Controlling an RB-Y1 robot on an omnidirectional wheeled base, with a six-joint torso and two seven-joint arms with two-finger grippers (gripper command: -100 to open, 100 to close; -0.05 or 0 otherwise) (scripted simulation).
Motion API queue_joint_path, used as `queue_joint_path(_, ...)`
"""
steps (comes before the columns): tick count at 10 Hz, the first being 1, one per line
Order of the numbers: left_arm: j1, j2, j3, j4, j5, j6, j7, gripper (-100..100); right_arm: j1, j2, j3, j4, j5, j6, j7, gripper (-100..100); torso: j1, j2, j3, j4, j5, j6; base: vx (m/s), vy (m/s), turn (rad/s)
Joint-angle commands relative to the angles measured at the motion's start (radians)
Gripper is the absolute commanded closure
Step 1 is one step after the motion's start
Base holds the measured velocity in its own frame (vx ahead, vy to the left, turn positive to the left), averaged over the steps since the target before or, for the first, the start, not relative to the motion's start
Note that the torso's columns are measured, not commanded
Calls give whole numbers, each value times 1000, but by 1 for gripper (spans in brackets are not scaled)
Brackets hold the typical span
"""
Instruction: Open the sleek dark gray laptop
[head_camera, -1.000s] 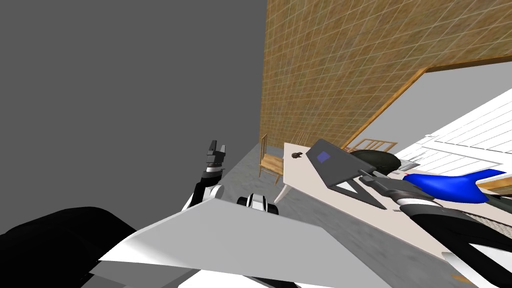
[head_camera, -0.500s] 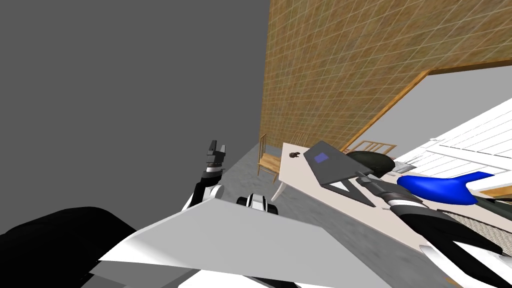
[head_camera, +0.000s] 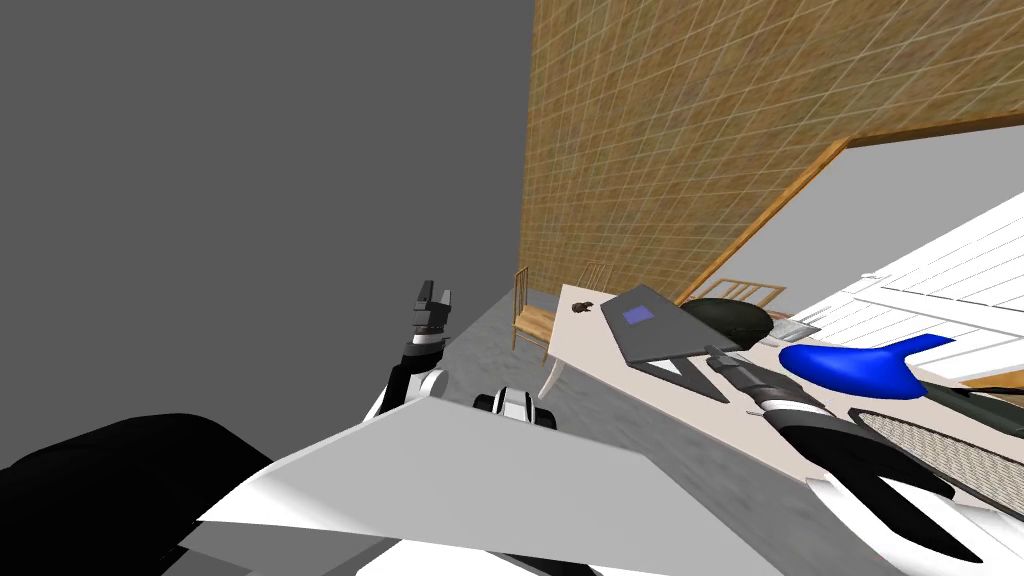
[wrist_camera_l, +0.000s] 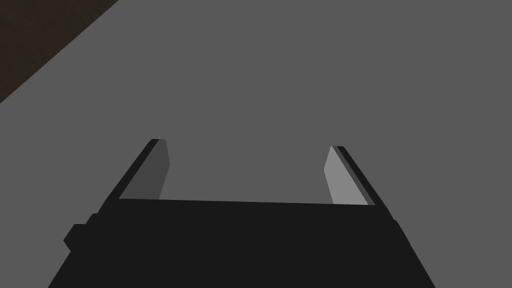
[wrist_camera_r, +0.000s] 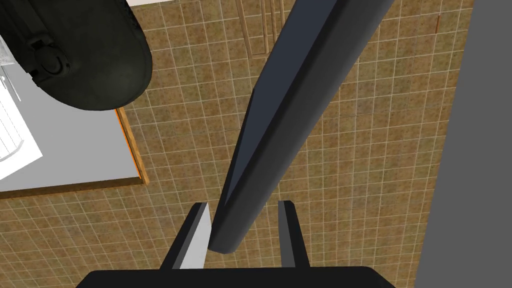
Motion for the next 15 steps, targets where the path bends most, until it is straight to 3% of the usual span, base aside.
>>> queue_joint_path(1, 0, 0, 0, 0, 0, 0, 0, 0, -42, 60, 29, 61, -30, -33, -15, 100, -3, 0, 0, 0, -2, -1, -46, -116, 13)
queue_joint_path(8, 0, 0, 0, 0, 0, 0, 0, 0, -132, 187, 72, 178, -91, -98, -43, 100, 1, -2, -1, -2, -3, -7, -39, -81, 5)
queue_joint_path(9, 0, 0, 0, 0, 0, 0, 0, 0, -128, 167, 47, 178, -87, -102, -38, 100, 2, -3, -2, -2, -3, -7, -29, -40, -5)
queue_joint_path(10, 0, 0, 0, 0, 0, 0, 0, 0, -151, 221, 60, 222, -109, -143, -43, 100, 5, -3, -3, 0, 3, -3, -4, -80, -51)
queue_joint_path(11, 0, 0, 0, 0, 0, 0, 0, 0, -127, 166, 45, 180, -112, -99, -67, -100, 3, -2, -2, 0, 2, -2, -17, -30, 26)
queue_joint_path(15, 0, 0, 0, 0, 0, 0, 0, 0, -97, 85, 39, 137, -137, -40, -128, -100, 9, 10, 4, 8, 10, 2, -18, 47, 37)
